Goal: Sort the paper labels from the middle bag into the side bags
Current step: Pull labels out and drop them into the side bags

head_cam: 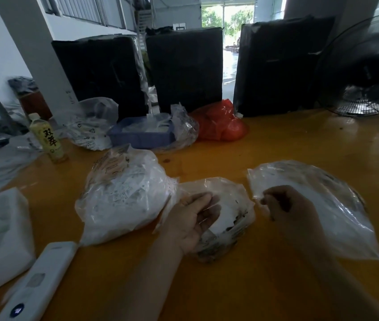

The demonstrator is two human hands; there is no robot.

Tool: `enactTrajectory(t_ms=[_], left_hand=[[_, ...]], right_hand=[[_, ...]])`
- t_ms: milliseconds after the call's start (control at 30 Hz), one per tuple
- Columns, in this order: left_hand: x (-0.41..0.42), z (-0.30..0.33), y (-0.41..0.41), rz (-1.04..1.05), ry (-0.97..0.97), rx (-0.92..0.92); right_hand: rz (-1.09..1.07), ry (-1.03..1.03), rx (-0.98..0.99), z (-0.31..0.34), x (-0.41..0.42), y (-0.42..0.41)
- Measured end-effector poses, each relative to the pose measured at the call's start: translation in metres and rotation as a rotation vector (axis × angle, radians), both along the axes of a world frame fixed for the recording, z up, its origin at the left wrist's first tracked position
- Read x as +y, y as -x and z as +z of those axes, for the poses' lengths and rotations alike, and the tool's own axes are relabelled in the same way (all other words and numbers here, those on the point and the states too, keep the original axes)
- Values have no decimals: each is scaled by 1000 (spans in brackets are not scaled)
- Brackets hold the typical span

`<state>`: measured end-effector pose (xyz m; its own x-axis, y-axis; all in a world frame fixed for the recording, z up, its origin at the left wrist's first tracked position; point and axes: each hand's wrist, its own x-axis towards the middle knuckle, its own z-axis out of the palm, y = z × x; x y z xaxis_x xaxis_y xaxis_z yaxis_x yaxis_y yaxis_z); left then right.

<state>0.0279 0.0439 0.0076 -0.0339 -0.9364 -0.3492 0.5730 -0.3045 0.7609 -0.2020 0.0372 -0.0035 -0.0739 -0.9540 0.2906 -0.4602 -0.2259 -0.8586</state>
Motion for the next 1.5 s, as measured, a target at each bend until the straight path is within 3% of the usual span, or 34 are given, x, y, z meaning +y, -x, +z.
enactTrajectory(t_ms=[100,233,367,533,700,833,900,967,1133,1200,1400,1500], left_hand=[[-1,0,-7,17,7,-30],[-3,-1,-12,33,55,-26],[-3,-3,-16,28,94,51],[-4,-6,-17,31,109,122],[-3,-16,-13,46,112,30],[-1,-20,-10,69,99,-130],[-1,-21,-10,83,98,-154],[-1,-22,-10,96,91,-148],[-3,-22,-13,109,98,-73],[-4,-24,-14,103,114,-78],[-3,-25,-16,78,138,-93],[-3,-27,-17,93,122,-89]], right_hand=[[-212,81,565,2,-6,30],[-311,-111,827,6,-14,50],[-204,-106,689,14,-9,37],[170,8,468,10,-4,-11],[410,96,559,1,-25,-54],[355,129,246,-8,-26,-70],[357,129,189,-13,-25,-71],[364,113,284,-16,-26,-68],[344,75,761,-25,-28,-56],[356,38,811,-27,-28,-56],[324,54,694,-25,-28,-59],[273,27,407,-16,-24,-53]])
